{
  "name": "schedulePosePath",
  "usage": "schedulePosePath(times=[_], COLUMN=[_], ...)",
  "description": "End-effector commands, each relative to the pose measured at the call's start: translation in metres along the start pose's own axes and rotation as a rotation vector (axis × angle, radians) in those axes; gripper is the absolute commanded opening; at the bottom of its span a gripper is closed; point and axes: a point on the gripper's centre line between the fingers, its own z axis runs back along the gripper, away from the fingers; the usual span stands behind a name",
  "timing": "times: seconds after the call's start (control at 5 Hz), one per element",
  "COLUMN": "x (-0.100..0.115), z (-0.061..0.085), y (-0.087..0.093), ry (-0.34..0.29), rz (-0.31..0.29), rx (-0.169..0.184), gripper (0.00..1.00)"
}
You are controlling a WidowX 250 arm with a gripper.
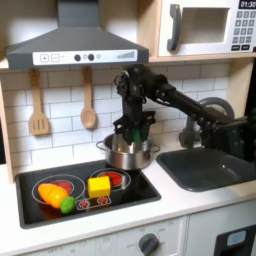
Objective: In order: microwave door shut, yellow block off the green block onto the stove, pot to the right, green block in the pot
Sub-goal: 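Put the green block in the pot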
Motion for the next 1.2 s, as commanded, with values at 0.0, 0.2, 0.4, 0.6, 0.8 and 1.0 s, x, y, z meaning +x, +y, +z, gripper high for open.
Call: schedulePosePath(times=[0.0, 0.2, 0.4, 0.6, 0.8, 1.0], x=[0.006, 0.008, 0.007, 0.004, 0.001, -0.001], z=[-0.011, -0.023, -0.031, -0.038, -0.045, -0.051], y=[0.0, 0.004, 0.007, 0.002, 0.005, 0.006], ry=[0.002, 0.019, 0.03, 0.038, 0.056, 0.072], rz=[-0.013, -0.018, -0.014, -0.032, -0.029, -0.034], rx=[0.025, 0.044, 0.05, 0.055, 0.059, 0.066], gripper=[0.0, 0.0, 0.0, 0.0, 0.0, 0.0])
